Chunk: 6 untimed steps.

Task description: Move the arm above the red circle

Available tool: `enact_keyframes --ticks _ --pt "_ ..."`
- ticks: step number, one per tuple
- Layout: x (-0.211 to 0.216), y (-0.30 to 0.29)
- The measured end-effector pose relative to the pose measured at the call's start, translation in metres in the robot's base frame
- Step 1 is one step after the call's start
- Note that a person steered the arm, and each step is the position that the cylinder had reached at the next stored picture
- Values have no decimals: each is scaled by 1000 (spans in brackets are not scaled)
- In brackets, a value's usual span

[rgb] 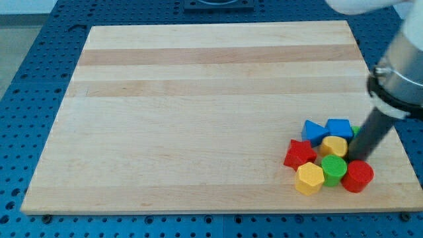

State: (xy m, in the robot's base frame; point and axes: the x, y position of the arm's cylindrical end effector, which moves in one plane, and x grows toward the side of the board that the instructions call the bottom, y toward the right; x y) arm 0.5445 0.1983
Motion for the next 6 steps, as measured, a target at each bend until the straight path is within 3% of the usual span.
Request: enact_keyframes --ticks 1,4,5,6 --pt "-5 -13" --pt "17 115" --pt "48 115" --pt "51 62"
